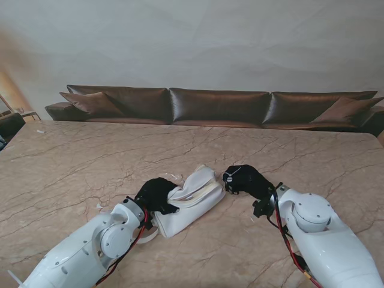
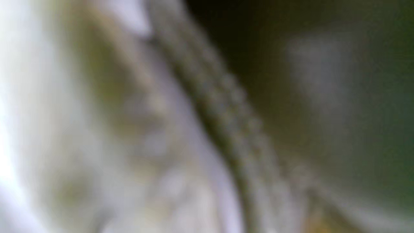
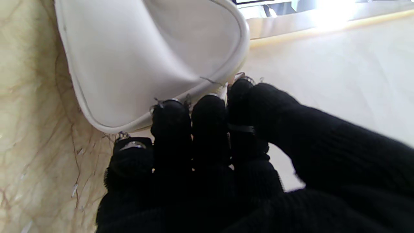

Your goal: Pack the cosmetics bag

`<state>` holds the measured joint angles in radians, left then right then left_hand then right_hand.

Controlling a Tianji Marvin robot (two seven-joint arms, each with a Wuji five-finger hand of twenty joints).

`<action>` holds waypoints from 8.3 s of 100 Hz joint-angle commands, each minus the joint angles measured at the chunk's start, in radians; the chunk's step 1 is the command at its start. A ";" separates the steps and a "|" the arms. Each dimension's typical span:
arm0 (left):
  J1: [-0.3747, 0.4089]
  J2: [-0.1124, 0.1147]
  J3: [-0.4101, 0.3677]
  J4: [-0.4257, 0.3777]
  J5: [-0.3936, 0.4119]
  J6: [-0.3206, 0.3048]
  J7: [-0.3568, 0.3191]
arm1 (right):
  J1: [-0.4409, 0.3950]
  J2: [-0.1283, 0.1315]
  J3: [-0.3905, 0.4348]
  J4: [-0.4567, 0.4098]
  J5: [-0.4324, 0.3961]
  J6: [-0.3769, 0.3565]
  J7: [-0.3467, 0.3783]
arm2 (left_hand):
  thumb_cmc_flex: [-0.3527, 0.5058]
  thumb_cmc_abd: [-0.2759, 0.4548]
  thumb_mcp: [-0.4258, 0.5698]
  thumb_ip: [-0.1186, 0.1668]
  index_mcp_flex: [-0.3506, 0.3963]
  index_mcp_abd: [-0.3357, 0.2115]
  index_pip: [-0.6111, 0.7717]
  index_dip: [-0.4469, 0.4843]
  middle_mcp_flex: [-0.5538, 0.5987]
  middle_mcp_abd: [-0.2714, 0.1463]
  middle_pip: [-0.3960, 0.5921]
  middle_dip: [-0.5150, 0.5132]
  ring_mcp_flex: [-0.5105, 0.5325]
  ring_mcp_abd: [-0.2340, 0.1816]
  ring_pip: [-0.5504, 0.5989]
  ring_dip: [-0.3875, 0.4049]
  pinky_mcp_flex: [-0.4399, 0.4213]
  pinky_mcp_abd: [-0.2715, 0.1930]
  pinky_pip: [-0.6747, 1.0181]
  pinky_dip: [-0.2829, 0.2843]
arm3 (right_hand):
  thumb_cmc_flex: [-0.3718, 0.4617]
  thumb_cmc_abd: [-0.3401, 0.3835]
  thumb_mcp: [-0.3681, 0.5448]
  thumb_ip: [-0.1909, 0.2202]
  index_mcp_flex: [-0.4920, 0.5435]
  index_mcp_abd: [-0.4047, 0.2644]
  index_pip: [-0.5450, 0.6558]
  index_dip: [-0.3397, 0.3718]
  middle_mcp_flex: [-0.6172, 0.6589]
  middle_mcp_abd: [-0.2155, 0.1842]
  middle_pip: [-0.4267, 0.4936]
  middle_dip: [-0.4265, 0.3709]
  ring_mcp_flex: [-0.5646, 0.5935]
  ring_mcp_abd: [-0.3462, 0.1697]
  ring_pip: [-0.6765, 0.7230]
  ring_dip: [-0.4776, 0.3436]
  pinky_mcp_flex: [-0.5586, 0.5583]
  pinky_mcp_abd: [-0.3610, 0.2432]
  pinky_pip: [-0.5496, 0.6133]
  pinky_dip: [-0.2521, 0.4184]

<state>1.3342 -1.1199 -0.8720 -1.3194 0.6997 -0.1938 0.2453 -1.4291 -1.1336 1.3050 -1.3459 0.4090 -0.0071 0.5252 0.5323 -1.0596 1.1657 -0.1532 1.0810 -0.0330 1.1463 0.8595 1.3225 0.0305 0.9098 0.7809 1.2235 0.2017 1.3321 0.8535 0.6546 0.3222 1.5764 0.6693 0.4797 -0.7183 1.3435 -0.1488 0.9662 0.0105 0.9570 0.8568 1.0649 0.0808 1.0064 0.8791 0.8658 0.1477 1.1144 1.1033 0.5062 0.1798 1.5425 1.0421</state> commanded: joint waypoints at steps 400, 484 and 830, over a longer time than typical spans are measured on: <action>0.024 0.004 0.020 0.068 -0.024 -0.133 -0.099 | 0.033 -0.006 -0.042 -0.072 0.033 -0.097 -0.047 | 0.583 0.034 0.404 0.035 0.174 -0.260 0.163 0.037 0.041 -0.171 0.019 0.104 0.038 0.009 0.016 0.106 -0.170 0.090 -0.262 0.227 | 0.072 0.022 0.035 0.008 0.067 -0.353 0.098 0.037 -0.020 -0.083 -0.021 0.012 -0.017 -0.002 -0.025 -0.002 -0.022 -0.007 -0.006 0.013; -0.004 0.003 0.078 0.071 -0.039 -0.121 -0.130 | 0.182 0.050 -0.229 -0.112 -0.114 -0.177 0.092 | 0.585 0.026 0.404 0.049 0.174 -0.267 0.147 0.027 0.040 -0.185 0.018 0.100 0.045 -0.003 0.019 0.103 -0.162 0.081 -0.253 0.218 | 0.063 0.015 0.046 0.012 0.064 -0.356 0.090 0.023 -0.009 -0.080 -0.036 0.004 0.000 0.003 -0.028 -0.003 0.008 -0.006 0.010 0.020; 0.081 0.002 -0.085 -0.011 -0.047 -0.161 -0.096 | 0.299 -0.021 -0.474 0.410 -0.446 -0.529 -0.258 | 0.390 0.466 -0.052 -0.125 -0.191 -0.215 -0.025 0.021 -0.147 -0.211 -0.237 0.281 -0.205 -0.025 -0.312 0.162 -0.418 -0.014 -0.387 0.321 | -0.090 -0.342 -0.041 -0.059 -0.568 -0.145 -0.344 -0.435 -0.444 -0.216 -0.021 -0.143 -0.501 -0.154 -0.270 -0.208 -0.330 -0.047 -0.576 -0.222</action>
<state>1.4001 -1.1150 -0.9691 -1.3376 0.6516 -0.3667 0.1610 -1.1203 -1.1250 0.8498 -0.9413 -0.0334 -0.5218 0.2637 0.6744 -0.8206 0.9874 -0.3206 0.8573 -0.0501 1.0958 0.8991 1.1942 -0.0235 0.7180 1.0752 1.0442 0.1858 1.0449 1.0114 0.2646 0.3340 1.2008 0.9816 0.3816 -1.0789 1.2351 -0.2074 0.3204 -0.0254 0.5435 0.4270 0.4605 -0.0124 0.7918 0.6654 0.3609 0.0416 0.8068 0.8577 0.1928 0.1384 0.9577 0.8339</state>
